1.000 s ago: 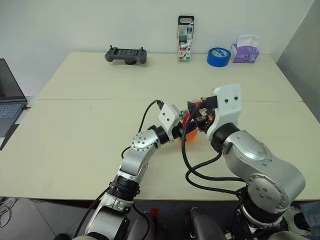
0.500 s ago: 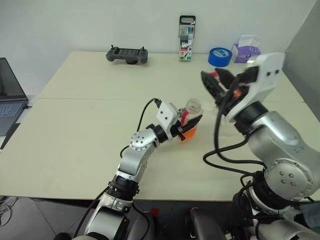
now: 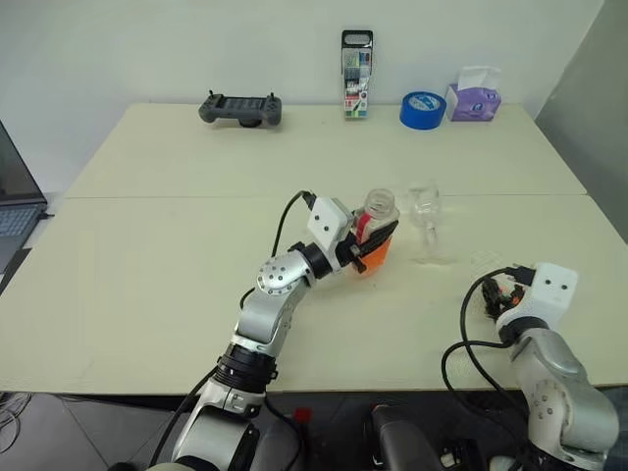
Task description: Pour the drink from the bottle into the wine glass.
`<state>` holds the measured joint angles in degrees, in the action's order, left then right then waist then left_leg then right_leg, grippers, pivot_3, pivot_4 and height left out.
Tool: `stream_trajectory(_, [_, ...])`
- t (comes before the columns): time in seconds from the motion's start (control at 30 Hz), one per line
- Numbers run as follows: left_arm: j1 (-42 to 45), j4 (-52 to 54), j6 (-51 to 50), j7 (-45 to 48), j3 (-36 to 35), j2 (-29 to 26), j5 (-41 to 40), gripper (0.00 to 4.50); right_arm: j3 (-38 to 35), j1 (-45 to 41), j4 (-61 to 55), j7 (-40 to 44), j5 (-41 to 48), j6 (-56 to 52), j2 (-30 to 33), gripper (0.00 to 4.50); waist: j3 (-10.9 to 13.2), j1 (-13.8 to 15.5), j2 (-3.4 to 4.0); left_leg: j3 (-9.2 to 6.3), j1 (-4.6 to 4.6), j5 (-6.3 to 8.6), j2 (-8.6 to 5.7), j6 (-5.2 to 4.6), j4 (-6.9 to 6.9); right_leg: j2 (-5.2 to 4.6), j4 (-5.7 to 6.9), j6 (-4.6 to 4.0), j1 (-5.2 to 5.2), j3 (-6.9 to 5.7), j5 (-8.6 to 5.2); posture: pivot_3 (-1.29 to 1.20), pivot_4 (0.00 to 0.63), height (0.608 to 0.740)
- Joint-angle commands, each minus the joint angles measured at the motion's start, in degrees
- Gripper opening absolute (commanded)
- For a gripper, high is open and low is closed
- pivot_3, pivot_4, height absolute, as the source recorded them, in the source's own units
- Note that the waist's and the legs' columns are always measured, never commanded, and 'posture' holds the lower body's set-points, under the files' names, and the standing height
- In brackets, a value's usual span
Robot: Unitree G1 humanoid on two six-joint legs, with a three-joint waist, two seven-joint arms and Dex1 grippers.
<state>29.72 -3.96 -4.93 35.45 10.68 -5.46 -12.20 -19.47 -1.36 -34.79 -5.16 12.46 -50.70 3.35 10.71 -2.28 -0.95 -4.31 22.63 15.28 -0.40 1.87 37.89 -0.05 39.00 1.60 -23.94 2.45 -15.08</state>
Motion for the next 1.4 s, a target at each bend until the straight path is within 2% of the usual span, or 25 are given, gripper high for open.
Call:
stream_trajectory(0.03, [2.8, 0.0, 0.3, -1.8, -2.8, -0.2, -0.5, 1.71, -0.2, -1.8, -2.2, -0.5, -0.3, 0.1, 1.3, 4.47, 0.0, 0.0, 0.00, 0.01, 0.00, 0.00, 0.00, 0.00, 0.00, 0.01, 0.00, 0.00, 0.01, 0.00, 0.00, 0.00, 0.150, 0.740])
stream_trajectory(0.17, [4.8, -3.5, 0.2, -3.9, -5.8, -0.6, -0.7, 1.71, 0.2, -2.2, -5.8, 0.2, -0.5, -4.5, 4.7, 4.50, 0.0, 0.3, 0.00, 0.03, 0.09, 0.00, -0.02, 0.00, 0.01, -0.05, -0.06, 0.02, -0.03, 0.01, 0.00, 0.00, 0.150, 0.740])
stream_trajectory(0.3, [7.4, -8.0, 0.9, -6.4, -9.2, -1.6, -0.4, 1.71, 4.2, -6.2, -12.8, 4.1, 0.0, -9.7, 13.9, 4.50, 0.0, 0.4, 0.00, 0.00, 0.16, 0.00, -0.05, 0.01, 0.02, -0.12, -0.10, 0.03, -0.08, 0.05, 0.00, 0.00, 0.150, 0.740])
stream_trajectory(0.37, [8.9, -11.2, 1.7, -8.8, -11.8, -2.9, 0.1, 1.71, 7.1, -14.1, -16.3, 9.6, 7.2, -14.1, 15.8, 4.50, 0.0, 0.1, 0.00, 0.00, 0.14, 0.00, -0.05, 0.01, 0.04, -0.12, -0.08, 0.08, -0.10, 0.11, 0.03, 0.00, 0.150, 0.740])
stream_trajectory(0.47, [11.2, -17.0, 4.4, -12.7, -15.4, -6.1, 1.6, 1.71, 12.4, -27.0, -17.1, 19.2, 21.5, -20.9, 13.1, 4.50, 0.0, -0.5, -0.03, -0.04, 0.03, -0.03, -0.07, -0.03, 0.04, 0.09, -0.05, 0.04, -0.07, 0.07, 0.16, 0.00, 0.150, 0.740])
stream_trajectory(0.57, [12.8, -21.8, 6.8, -16.2, -17.6, -8.5, 2.9, 1.71, 16.7, -32.3, -12.8, 23.0, 26.2, -22.3, 11.3, 4.50, 0.0, -0.3, -0.05, -0.35, 0.11, -0.02, 0.06, -0.04, -0.01, 0.38, -0.06, -0.11, -0.02, -0.25, 0.24, 0.00, 0.150, 0.740])
stream_trajectory(0.73, [13.3, -25.5, 8.8, -19.9, -21.5, -11.9, 2.6, 1.71, 29.5, -37.8, 5.1, 24.7, 17.6, -9.4, 8.7, 4.50, 0.0, 0.3, -0.05, -0.35, 0.23, -0.02, 0.10, -0.03, -0.03, -0.14, -0.05, -0.33, -0.20, -0.29, 0.34, 0.00, 0.150, 0.740])
stream_trajectory(0.83, [12.5, -26.1, 9.4, -19.4, -23.4, -13.3, 1.5, 1.71, 33.9, -41.4, 15.3, 24.9, 11.8, -1.6, 6.7, 4.50, 0.0, 0.5, -0.09, -0.30, 0.29, -0.04, -0.09, 0.00, 0.06, -0.31, -0.11, -0.28, -0.19, -0.18, 0.33, 0.00, 0.150, 0.740])
stream_trajectory(1.0, [12.1, -27.7, 10.8, -19.3, -25.4, -14.3, 0.4, 1.71, 34.6, -43.0, 23.2, 25.2, 7.5, 5.5, 4.2, 4.50, 0.0, 0.8, -0.20, -0.21, 0.32, -0.07, -0.30, 0.06, 0.10, -0.80, -0.21, -0.17, -0.18, -0.15, 0.36, 0.00, 0.150, 0.740])
stream_trajectory(1.33, [10.2, -28.0, 10.9, -20.9, -24.8, -13.5, 1.7, 1.71, 34.6, -42.0, 25.1, 27.6, 5.3, 8.0, 3.7, 4.50, 0.0, 0.5, -0.20, -0.26, 0.28, -0.07, -0.28, 0.05, 0.05, -0.89, -0.06, -0.16, -0.23, -0.23, 0.36, 0.00, 0.150, 0.740])
stream_trajectory(1.37, [9.8, -27.9, 10.9, -21.1, -24.7, -13.4, 2.0, 2.42, 34.6, -41.9, 25.1, 27.8, 5.1, 8.1, 3.7, 4.50, 0.0, 0.5, -0.20, -0.26, 0.27, -0.07, -0.28, 0.05, 0.06, -0.89, -0.05, -0.16, -0.23, -0.23, 0.36, 0.00, 0.150, 0.740])
stream_trajectory(1.4, [9.4, -27.8, 10.8, -21.4, -24.7, -13.3, 2.0, 2.70, 34.6, -41.7, 25.1, 28.0, 5.0, 8.1, 3.7, 4.50, 0.0, 0.5, -0.20, -0.26, 0.26, -0.07, -0.28, 0.05, 0.06, -0.89, -0.04, -0.16, -0.23, -0.24, 0.36, 0.00, 0.150, 0.740])
